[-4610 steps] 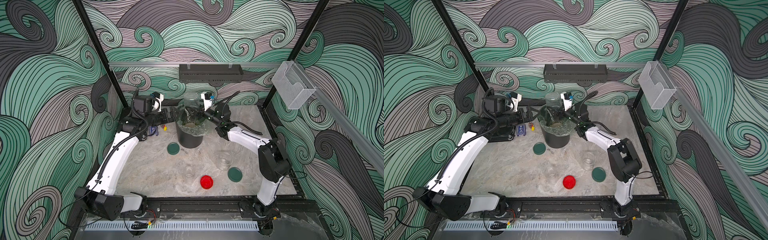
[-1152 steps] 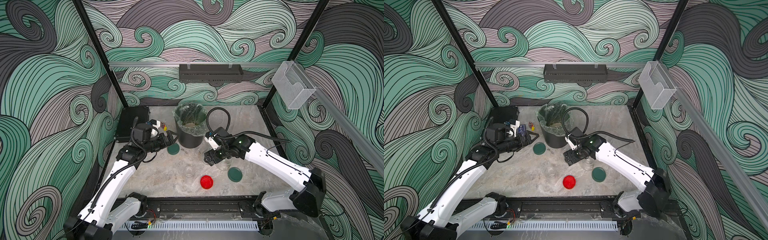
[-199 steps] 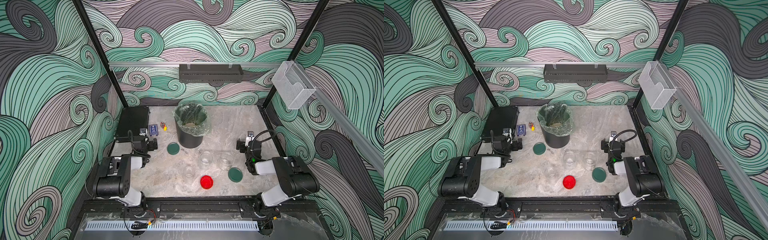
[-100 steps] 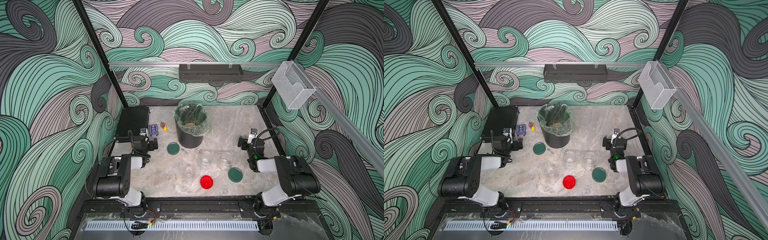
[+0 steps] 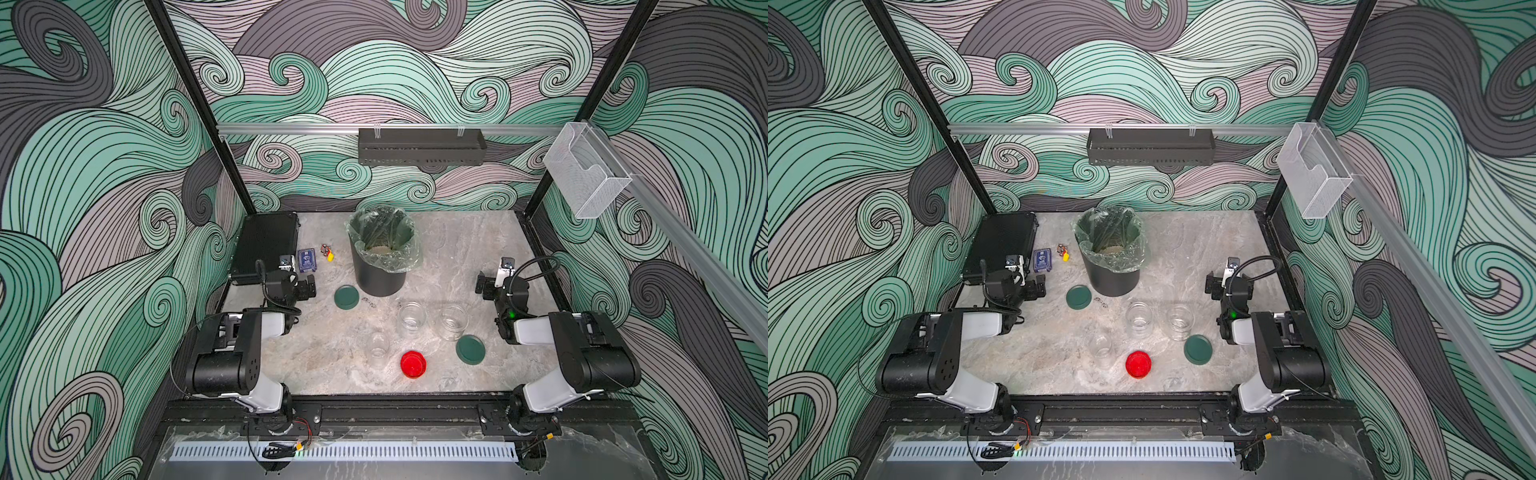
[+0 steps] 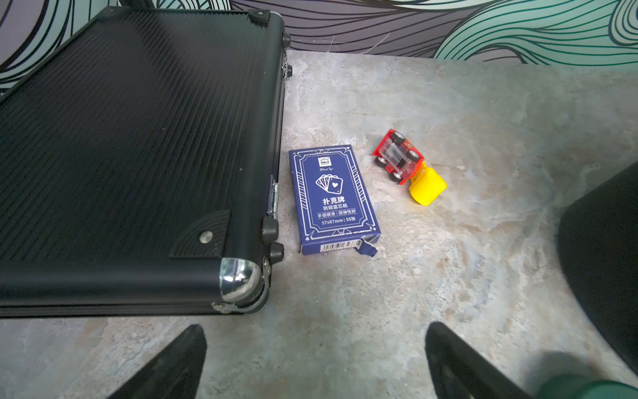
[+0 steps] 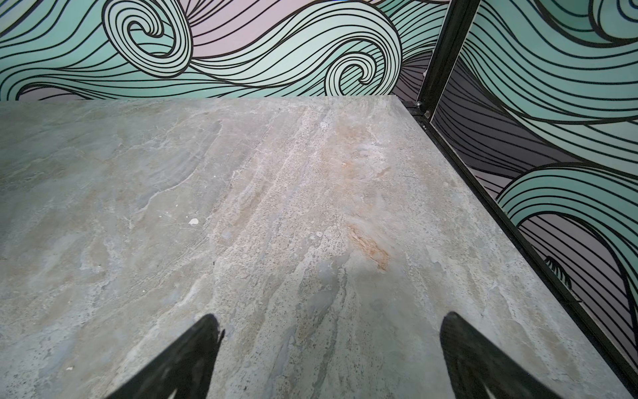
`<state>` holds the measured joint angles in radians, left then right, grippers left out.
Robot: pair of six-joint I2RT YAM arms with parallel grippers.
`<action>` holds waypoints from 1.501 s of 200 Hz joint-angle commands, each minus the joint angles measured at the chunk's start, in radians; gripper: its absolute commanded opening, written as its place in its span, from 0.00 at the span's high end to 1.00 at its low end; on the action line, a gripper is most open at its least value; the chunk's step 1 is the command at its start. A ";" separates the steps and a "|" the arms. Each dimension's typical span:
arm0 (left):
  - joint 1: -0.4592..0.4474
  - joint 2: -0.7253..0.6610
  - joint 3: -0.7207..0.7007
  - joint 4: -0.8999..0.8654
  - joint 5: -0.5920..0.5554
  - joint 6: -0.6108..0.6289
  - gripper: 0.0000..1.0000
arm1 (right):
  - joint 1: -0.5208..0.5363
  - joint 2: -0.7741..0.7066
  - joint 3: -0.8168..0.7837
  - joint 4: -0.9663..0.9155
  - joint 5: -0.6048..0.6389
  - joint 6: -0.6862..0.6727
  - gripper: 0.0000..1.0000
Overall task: Empty expired oatmeal from jars
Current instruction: Reset both arms
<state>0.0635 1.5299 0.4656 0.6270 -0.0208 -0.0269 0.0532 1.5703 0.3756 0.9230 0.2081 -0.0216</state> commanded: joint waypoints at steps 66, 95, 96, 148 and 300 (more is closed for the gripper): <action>0.007 -0.002 0.018 0.025 0.004 -0.008 0.01 | 0.003 -0.010 0.000 0.021 -0.003 0.012 0.01; 0.007 -0.002 0.017 0.025 0.004 -0.009 1.00 | -0.002 -0.009 0.003 0.016 -0.009 0.014 1.00; 0.007 -0.002 0.017 0.024 0.004 -0.008 1.00 | -0.001 -0.009 0.003 0.017 -0.009 0.014 1.00; 0.006 -0.003 0.013 0.029 0.004 -0.008 0.13 | -0.001 -0.010 0.000 0.019 -0.009 0.014 0.55; 0.004 -0.001 0.019 0.023 -0.001 -0.007 0.01 | -0.013 -0.003 0.025 -0.021 -0.036 0.020 0.01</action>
<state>0.0635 1.5299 0.4656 0.6289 -0.0204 -0.0341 0.0460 1.5703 0.3759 0.9089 0.1890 -0.0139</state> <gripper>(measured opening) 0.986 0.992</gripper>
